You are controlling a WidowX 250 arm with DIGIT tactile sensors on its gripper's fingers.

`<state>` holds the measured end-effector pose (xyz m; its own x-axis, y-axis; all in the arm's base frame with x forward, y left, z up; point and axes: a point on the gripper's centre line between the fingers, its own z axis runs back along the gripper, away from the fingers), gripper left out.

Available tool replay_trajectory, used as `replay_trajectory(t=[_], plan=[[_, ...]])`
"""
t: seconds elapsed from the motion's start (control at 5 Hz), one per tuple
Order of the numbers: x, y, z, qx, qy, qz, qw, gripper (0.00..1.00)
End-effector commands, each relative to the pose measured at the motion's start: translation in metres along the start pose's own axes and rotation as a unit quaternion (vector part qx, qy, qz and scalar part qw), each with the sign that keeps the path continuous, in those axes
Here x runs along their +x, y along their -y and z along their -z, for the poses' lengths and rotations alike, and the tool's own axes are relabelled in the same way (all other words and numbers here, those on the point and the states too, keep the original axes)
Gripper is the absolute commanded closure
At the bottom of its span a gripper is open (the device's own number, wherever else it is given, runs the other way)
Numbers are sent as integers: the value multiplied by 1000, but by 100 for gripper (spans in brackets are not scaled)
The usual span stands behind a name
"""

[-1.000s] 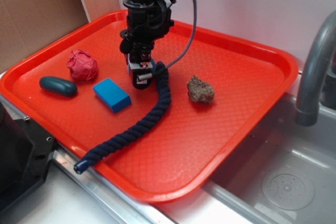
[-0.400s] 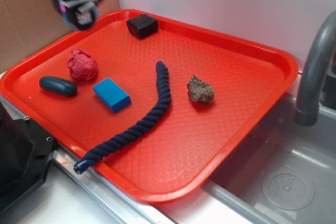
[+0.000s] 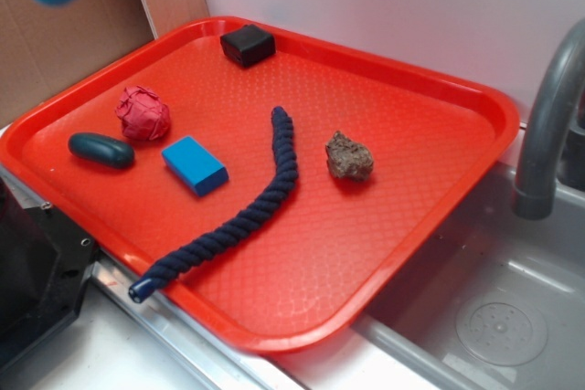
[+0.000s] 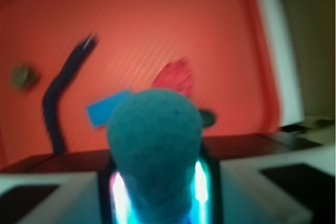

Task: Grab the blue ball.

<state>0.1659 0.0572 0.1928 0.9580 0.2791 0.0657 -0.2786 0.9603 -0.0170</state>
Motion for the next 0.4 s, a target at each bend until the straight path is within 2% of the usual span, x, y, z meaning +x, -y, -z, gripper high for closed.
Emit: replay_trajectory(t=[0.0, 0.2], plan=[[65, -20, 13, 74, 15, -67, 995, 100], [62, -10, 21, 75, -6, -65, 995, 100]])
